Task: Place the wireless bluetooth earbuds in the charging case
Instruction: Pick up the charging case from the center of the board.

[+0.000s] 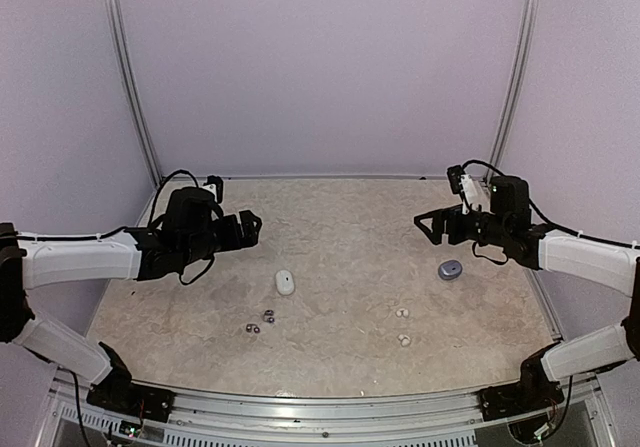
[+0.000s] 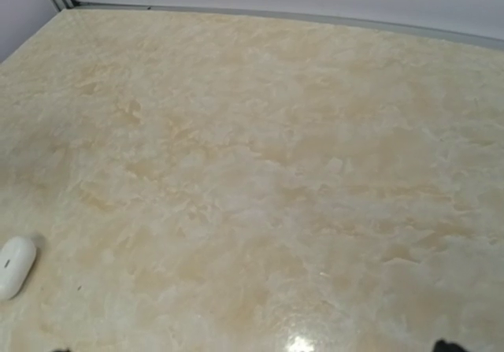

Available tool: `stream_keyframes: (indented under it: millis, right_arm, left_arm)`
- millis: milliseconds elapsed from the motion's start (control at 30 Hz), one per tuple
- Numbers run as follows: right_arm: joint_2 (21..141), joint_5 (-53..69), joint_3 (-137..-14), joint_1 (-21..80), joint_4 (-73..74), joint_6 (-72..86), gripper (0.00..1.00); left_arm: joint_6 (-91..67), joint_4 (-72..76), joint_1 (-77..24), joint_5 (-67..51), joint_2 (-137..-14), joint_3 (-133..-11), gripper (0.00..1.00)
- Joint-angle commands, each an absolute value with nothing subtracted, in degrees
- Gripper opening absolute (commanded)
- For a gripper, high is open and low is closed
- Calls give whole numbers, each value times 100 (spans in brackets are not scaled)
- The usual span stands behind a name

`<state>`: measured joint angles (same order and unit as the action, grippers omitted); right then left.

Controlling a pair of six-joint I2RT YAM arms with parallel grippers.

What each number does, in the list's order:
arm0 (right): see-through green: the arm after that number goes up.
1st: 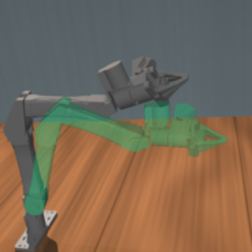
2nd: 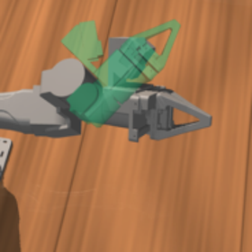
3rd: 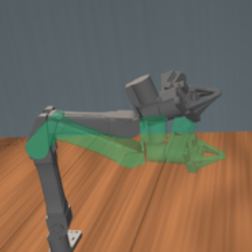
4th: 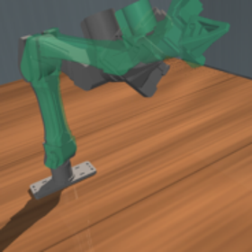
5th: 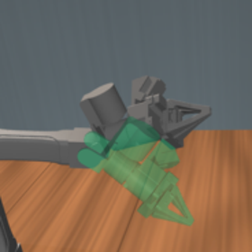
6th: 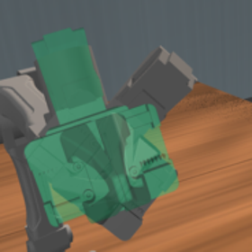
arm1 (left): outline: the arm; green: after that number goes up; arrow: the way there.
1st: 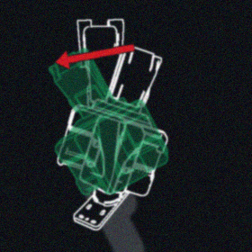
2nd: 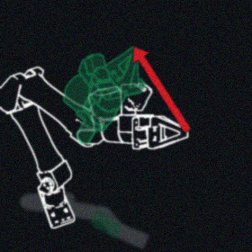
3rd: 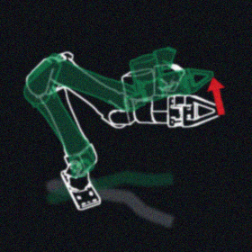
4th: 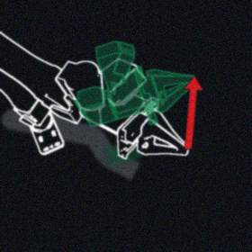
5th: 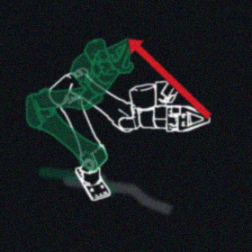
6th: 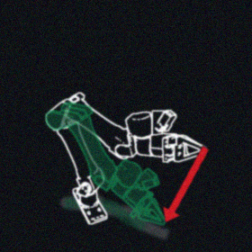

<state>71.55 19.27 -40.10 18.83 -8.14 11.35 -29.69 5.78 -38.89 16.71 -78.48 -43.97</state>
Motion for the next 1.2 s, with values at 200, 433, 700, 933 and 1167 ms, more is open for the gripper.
stream_keyframes:
  millis: [200, 433, 700, 933, 1167]
  right_arm:
    - [7303, 2256, -3901, 2012, -939, 1042, 100]
    - [7289, 2700, -3812, 2021, -1112, 970, 99]
    - [7293, 3140, -3745, 2031, -1305, 966, 99]
    - [7385, 3449, -3697, 2032, -1536, 1039, 99]
    - [7347, 3594, -3639, 2039, -1637, 1123, 99]
  left_arm:
    - [-2914, 18, -4416, 1411, -8452, -4584, 99]
    - [-1629, 18, -4761, 839, -8812, -4703, 99]
    - [-381, -139, -4331, -118, -9131, -4670, 95]
    - [793, 264, -3670, -1461, -9165, -4591, 89]
    - [1971, -322, -3674, -1847, -9721, -5240, 91]
